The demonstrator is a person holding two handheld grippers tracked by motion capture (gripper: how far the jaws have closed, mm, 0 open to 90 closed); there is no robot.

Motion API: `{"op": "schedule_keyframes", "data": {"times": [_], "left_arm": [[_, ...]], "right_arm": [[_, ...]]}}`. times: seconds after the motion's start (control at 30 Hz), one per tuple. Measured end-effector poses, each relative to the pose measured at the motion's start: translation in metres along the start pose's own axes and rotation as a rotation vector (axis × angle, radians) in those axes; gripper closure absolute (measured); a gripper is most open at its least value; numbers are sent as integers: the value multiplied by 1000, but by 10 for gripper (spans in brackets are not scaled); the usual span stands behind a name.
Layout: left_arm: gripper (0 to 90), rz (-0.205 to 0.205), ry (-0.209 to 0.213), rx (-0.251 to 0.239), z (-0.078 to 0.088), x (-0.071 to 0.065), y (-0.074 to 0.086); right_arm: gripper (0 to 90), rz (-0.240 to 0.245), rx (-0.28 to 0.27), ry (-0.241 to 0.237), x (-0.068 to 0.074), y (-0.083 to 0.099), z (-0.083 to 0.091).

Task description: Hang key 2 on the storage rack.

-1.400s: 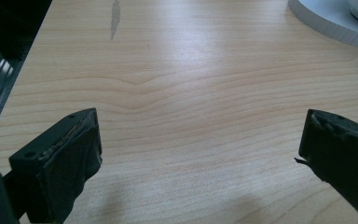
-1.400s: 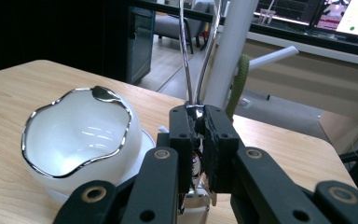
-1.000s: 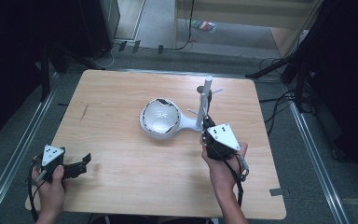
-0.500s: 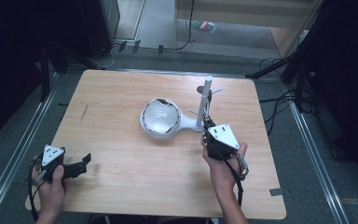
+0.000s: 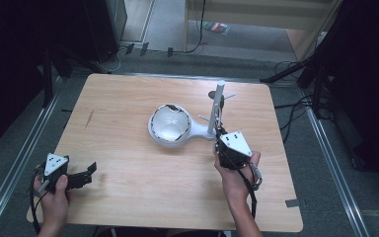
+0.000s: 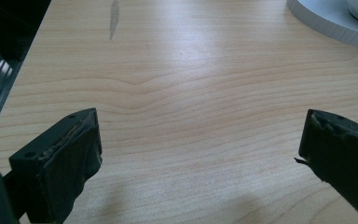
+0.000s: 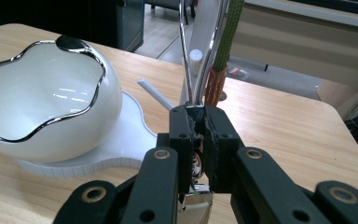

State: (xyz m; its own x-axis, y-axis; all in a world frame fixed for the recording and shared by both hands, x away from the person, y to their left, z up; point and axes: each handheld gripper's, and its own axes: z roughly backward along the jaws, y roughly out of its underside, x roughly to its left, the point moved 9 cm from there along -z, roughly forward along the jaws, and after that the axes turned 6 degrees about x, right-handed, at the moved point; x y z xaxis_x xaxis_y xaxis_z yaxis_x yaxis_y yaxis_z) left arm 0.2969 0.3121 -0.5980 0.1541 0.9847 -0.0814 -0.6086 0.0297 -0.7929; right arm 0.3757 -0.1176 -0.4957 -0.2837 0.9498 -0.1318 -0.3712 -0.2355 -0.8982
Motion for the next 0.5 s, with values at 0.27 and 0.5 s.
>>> {"op": "schedule_keyframes", "data": {"times": [0.27, 0.5], "left_arm": [[0, 0, 0, 0, 0, 0, 0], [0, 1, -1, 0, 0, 0, 0]], "right_arm": [[834, 3, 18, 0, 0, 4, -4], [834, 2, 36, -2, -1, 10, -8]]}}
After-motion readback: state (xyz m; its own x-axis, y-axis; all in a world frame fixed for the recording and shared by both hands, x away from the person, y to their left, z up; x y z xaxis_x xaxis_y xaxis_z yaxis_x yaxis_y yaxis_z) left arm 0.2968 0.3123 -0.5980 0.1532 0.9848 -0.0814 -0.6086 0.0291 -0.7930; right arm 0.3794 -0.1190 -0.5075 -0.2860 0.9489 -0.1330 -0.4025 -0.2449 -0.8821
